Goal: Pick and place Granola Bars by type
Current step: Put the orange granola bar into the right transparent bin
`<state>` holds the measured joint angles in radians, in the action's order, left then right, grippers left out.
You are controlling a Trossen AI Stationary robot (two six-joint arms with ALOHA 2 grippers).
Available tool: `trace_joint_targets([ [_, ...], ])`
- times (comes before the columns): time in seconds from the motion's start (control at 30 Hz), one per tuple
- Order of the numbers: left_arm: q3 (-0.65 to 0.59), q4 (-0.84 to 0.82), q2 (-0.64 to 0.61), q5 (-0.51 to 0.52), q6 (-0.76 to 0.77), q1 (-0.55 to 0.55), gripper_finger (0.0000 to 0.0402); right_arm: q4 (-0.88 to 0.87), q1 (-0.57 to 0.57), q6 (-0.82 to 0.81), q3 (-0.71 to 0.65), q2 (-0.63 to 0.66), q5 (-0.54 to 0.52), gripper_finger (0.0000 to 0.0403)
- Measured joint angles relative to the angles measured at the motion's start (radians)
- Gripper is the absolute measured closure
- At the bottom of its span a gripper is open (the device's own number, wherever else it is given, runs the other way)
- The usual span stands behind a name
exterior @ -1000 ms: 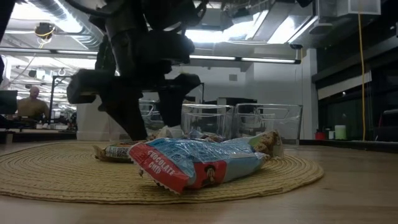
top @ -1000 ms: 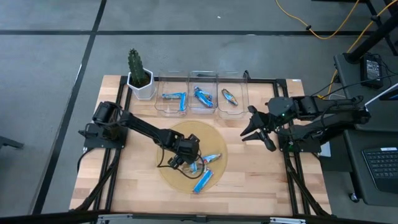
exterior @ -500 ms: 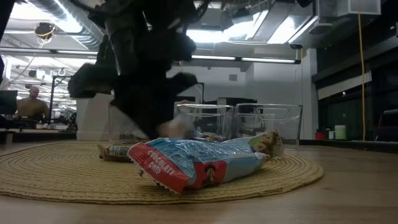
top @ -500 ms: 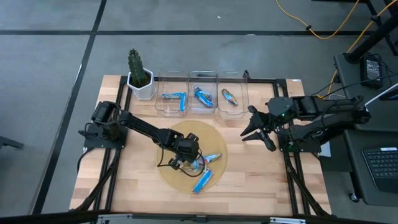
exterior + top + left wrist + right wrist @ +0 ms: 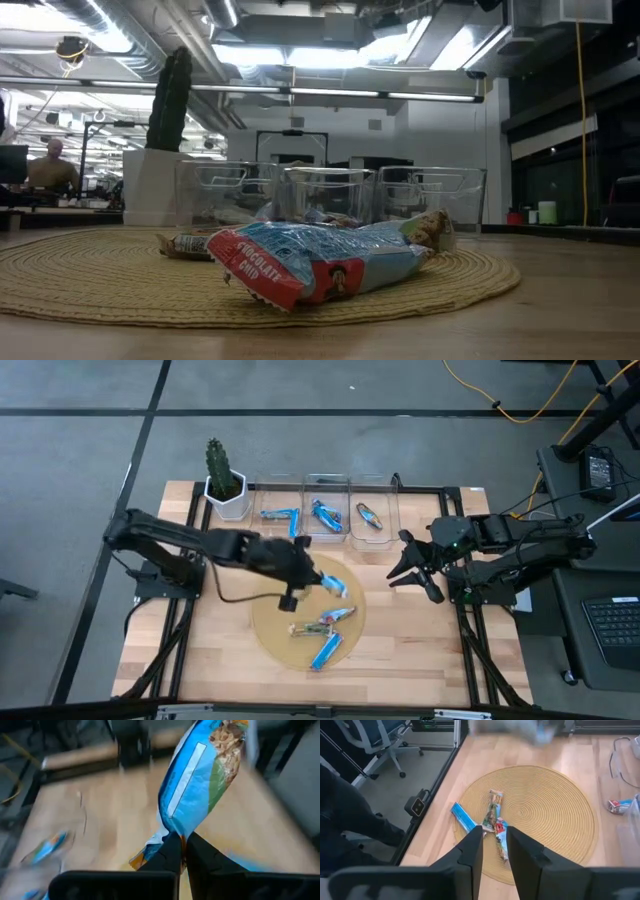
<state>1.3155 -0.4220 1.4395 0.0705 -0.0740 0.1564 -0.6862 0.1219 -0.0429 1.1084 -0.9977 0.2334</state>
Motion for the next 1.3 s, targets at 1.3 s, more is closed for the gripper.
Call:
trace_joint_targets([
  [1.3,0.000,0.230,-0.148,-0.150,0.088,-0.021,0.0399,0.000,0.000,0.048,0.000,0.000,-0.004,0.0314],
])
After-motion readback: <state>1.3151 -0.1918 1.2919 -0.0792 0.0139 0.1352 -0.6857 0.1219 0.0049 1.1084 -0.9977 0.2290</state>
